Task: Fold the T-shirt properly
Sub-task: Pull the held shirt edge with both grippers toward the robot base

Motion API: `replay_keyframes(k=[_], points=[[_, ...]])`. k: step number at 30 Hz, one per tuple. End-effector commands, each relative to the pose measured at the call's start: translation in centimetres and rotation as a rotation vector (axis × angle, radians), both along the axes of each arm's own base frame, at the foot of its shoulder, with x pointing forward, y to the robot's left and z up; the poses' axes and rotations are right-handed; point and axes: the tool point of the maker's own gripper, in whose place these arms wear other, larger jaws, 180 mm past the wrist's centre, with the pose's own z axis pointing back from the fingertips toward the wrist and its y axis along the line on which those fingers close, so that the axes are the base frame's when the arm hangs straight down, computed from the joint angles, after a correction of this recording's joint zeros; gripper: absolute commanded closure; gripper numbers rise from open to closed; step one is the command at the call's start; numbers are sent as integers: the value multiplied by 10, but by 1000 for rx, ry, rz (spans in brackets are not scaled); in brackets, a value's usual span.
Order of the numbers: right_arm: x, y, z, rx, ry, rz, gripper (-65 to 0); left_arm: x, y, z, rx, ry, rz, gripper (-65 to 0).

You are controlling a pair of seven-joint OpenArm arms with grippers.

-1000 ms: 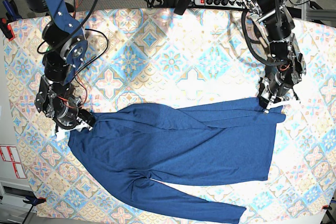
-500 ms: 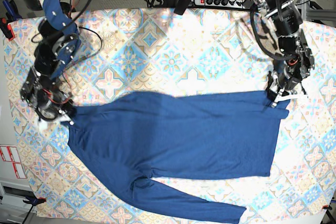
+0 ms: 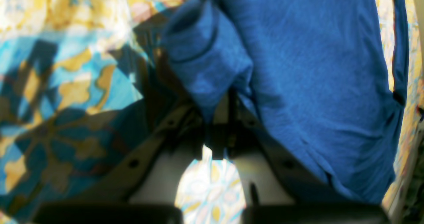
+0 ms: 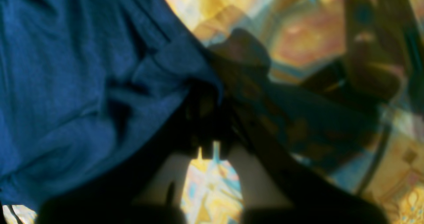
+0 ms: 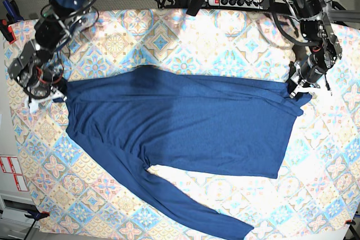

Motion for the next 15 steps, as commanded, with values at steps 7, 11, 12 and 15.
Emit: replay_keyframes(k=[7, 11, 12, 15], points=[[-31, -23, 11, -28, -36, -44, -1, -29, 17, 10, 10, -32, 44, 0], [-58, -33, 10, -62, -14, -60, -1, -54, 16, 0, -34, -10, 73, 0], [-66, -38, 10, -72, -7, -71, -1, -61, 19, -1, -38, -4, 83, 0], [-84, -47, 11, -98, 8, -94, -1, -81, 30, -5, -40, 17, 132, 0]])
